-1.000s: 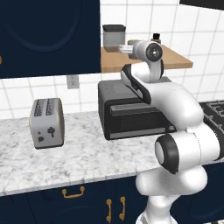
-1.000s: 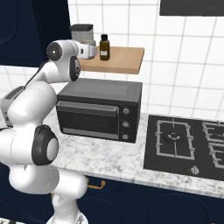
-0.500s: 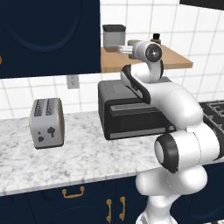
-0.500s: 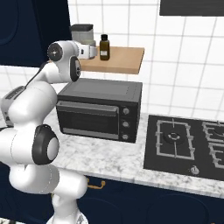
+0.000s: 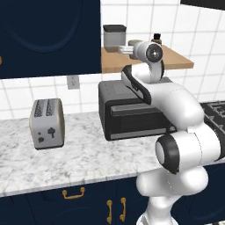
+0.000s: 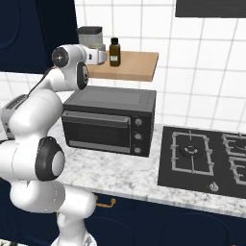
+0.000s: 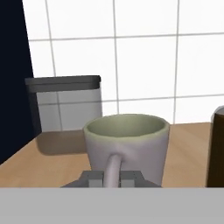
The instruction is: Gather all objects into one cabinet and sort the glasses and bowls to opposite sides.
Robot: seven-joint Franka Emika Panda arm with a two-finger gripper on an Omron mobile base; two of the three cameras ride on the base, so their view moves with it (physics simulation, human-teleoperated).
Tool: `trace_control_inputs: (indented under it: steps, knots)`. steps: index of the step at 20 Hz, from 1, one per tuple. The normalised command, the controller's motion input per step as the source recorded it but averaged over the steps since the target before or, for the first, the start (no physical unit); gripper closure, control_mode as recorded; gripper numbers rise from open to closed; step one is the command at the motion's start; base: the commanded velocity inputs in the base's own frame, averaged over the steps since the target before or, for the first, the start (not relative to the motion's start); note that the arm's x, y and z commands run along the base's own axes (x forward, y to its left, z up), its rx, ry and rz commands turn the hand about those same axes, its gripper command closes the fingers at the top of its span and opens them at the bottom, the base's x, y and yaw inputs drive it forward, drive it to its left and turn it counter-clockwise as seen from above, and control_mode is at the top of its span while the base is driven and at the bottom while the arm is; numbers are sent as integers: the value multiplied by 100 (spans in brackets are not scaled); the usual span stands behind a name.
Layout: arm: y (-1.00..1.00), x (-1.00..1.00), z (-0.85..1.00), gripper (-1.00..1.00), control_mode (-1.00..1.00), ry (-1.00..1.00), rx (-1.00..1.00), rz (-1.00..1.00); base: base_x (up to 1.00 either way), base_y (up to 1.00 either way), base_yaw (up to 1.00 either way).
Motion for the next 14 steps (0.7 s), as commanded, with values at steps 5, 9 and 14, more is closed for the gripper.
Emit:
trace_control_inputs:
  steps: [5,9,14]
  knots:
    - [-6,-81,6,100,-100,-6,0,0,0,0,0]
    - [-9,-99,0,100,-100,-5,0,0,0,0,0]
    - [3,-82,0,100,-100,-3,0,4,0,0,0]
